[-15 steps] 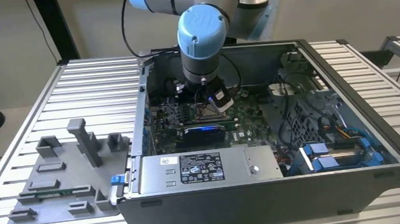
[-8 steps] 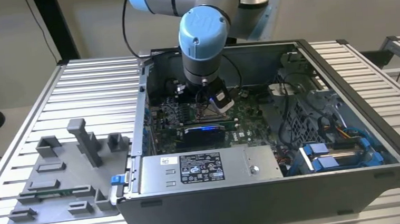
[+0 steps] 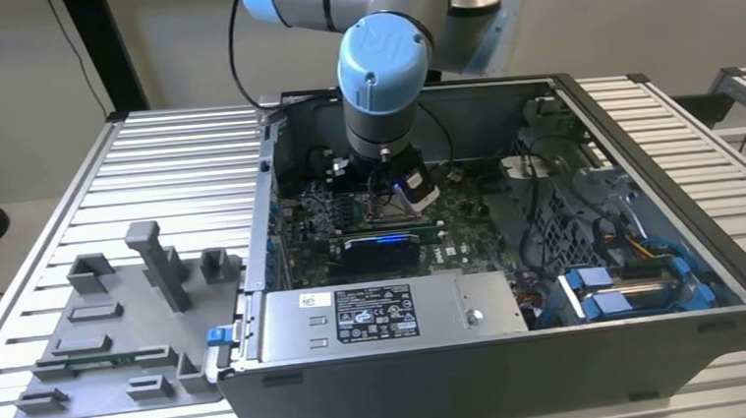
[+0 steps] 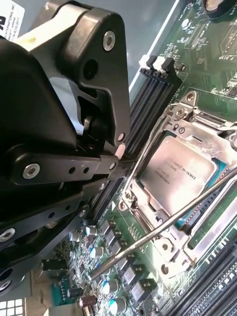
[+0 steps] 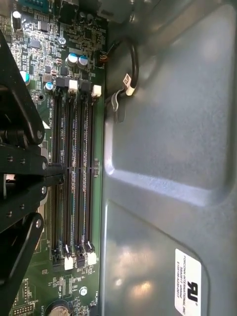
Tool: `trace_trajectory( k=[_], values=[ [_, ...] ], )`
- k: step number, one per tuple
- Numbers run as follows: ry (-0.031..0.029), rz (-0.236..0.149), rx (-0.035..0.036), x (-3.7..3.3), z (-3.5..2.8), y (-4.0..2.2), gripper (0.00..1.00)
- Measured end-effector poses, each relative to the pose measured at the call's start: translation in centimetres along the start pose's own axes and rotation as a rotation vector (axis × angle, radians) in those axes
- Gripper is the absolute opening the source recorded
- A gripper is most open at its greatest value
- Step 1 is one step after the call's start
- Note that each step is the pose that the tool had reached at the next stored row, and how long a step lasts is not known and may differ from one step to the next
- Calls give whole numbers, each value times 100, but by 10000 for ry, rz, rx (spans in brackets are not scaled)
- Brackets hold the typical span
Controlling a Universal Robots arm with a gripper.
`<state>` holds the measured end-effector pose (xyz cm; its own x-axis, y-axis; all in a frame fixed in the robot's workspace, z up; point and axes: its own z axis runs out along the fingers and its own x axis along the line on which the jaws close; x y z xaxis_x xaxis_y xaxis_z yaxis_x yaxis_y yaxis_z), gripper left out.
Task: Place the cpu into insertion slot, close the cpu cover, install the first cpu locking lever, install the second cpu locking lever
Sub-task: 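Install the first cpu locking lever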
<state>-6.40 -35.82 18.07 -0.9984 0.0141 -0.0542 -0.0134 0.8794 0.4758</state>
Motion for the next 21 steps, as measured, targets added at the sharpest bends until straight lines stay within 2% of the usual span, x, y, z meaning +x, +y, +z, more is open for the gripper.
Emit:
trace_trajectory(
  k=[2, 4, 7, 12, 16, 21],
  values=[
    [-1, 3, -56, -1, -18, 9, 0],
    [0, 6, -94, 2, -64, 33, 0],
    [-4, 6, -149, 42, -101, 54, 0],
    [-35, -9, -153, 187, -112, 58, 0],
    [-38, -7, -152, 223, -124, 42, 0],
    [-40, -2, -151, 230, -141, 18, 0]
  ],
)
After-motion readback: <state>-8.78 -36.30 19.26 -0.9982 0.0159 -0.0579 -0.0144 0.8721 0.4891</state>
